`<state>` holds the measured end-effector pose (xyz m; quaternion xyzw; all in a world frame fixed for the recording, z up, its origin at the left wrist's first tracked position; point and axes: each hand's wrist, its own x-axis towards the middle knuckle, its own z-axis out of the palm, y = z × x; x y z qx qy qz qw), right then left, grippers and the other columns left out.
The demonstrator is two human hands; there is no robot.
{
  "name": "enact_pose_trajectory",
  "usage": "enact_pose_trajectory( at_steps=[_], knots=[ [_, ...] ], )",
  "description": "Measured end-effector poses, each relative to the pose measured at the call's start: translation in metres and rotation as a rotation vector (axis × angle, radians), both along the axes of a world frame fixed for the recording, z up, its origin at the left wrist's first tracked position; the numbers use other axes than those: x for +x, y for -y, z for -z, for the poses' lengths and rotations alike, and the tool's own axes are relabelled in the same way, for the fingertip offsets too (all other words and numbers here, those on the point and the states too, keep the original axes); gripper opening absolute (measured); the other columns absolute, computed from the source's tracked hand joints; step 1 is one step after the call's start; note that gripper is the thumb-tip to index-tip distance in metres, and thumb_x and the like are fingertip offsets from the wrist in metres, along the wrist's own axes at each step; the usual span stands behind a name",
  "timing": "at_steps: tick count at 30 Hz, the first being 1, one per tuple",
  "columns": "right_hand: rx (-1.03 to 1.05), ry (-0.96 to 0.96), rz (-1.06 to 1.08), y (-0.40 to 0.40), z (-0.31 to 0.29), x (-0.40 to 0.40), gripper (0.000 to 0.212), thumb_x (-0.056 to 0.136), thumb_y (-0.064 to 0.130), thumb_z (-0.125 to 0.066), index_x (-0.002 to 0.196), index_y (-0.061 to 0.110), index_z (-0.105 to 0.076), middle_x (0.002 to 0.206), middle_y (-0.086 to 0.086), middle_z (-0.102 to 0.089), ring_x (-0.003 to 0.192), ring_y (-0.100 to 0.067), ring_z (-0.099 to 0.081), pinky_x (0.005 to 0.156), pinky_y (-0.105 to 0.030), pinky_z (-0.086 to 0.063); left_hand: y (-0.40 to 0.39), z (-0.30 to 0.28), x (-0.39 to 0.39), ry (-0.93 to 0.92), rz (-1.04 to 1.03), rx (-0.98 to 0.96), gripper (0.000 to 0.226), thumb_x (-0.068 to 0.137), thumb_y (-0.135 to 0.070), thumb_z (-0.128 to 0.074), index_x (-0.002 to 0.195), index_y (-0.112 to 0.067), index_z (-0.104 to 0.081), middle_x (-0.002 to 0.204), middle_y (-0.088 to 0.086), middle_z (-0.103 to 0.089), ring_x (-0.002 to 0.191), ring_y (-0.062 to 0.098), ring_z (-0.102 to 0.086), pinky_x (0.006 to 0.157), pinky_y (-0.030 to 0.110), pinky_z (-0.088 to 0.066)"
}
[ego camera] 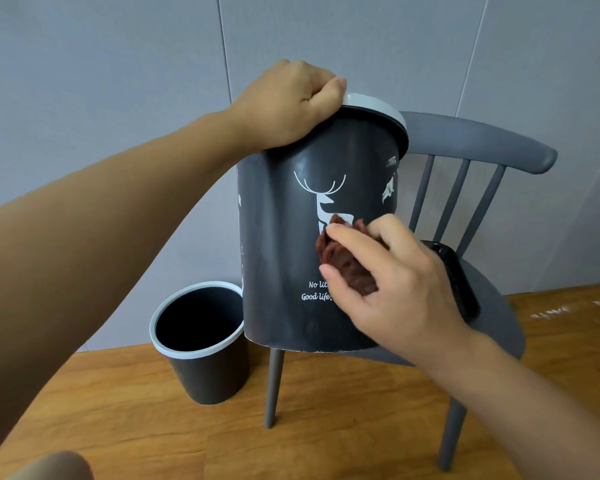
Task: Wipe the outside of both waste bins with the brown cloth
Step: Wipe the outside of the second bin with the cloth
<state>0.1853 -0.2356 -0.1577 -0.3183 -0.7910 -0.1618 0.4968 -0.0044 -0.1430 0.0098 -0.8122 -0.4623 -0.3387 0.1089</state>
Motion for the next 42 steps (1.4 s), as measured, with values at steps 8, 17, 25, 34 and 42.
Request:
enact_pose_trajectory(
  at_steps=[8, 17, 25, 34, 42],
  knots=[
    [-0.047, 0.407, -0.196, 0.037, 0.030, 0.011, 0.021, 0.091, 0.039, -0.071, 0.100, 0.022, -0.077, 0.085, 0.002, -0.056, 0.073, -0.017, -0.053, 0.058, -0.036, -0.052, 0.002, 0.000, 0.006, -0.003, 0.004, -0.009, 0.045, 0.103, -0.038, -0.037, 0.064, -0.017, -0.027, 0.060, 0.002, -0.030, 0.060, 0.016, -0.027, 0.056, 0.034, -0.024],
    [-0.069, -0.264, 0.011, -0.017, -0.004, 0.009, 0.039, 0.092, 0.037, -0.073, 0.124, 0.015, -0.076, 0.098, -0.005, -0.058, 0.087, -0.021, -0.063, 0.078, -0.029, -0.056, 0.001, -0.001, 0.007, -0.007, -0.011, 0.002, 0.046, 0.103, -0.037, -0.037, 0.064, -0.016, -0.028, 0.059, 0.004, -0.031, 0.060, 0.016, -0.028, 0.059, 0.037, -0.026],
    [-0.121, 0.169, 0.052, 0.008, 0.038, 0.030, 0.066, 0.090, 0.035, -0.060, 0.152, 0.014, -0.050, 0.121, -0.011, -0.050, 0.100, -0.028, -0.052, 0.080, -0.049, -0.051, -0.008, 0.002, -0.003, 0.024, -0.032, 0.012, 0.047, 0.103, -0.038, -0.038, 0.064, -0.015, -0.026, 0.058, 0.000, -0.028, 0.052, 0.012, -0.030, 0.049, 0.024, -0.024],
    [-0.169, -0.048, -0.171, 0.010, 0.025, 0.038, 0.056, 0.083, 0.018, -0.076, 0.137, 0.011, -0.065, 0.117, -0.003, -0.066, 0.104, -0.014, -0.066, 0.092, -0.031, -0.057, -0.005, 0.003, -0.008, 0.056, -0.012, -0.009, 0.046, 0.103, -0.040, -0.038, 0.065, -0.017, -0.026, 0.058, -0.003, -0.026, 0.052, 0.012, -0.027, 0.053, 0.031, -0.024],
    [-0.225, -0.188, -0.020, -0.019, 0.010, 0.024, 0.055, 0.096, 0.036, -0.066, 0.144, 0.011, -0.058, 0.120, -0.002, -0.058, 0.113, -0.019, -0.059, 0.098, -0.023, -0.048, -0.005, 0.003, -0.006, 0.030, -0.028, 0.008, 0.046, 0.104, -0.039, -0.037, 0.064, -0.017, -0.027, 0.058, -0.001, -0.028, 0.052, 0.012, -0.030, 0.052, 0.028, -0.025]
  ],
)
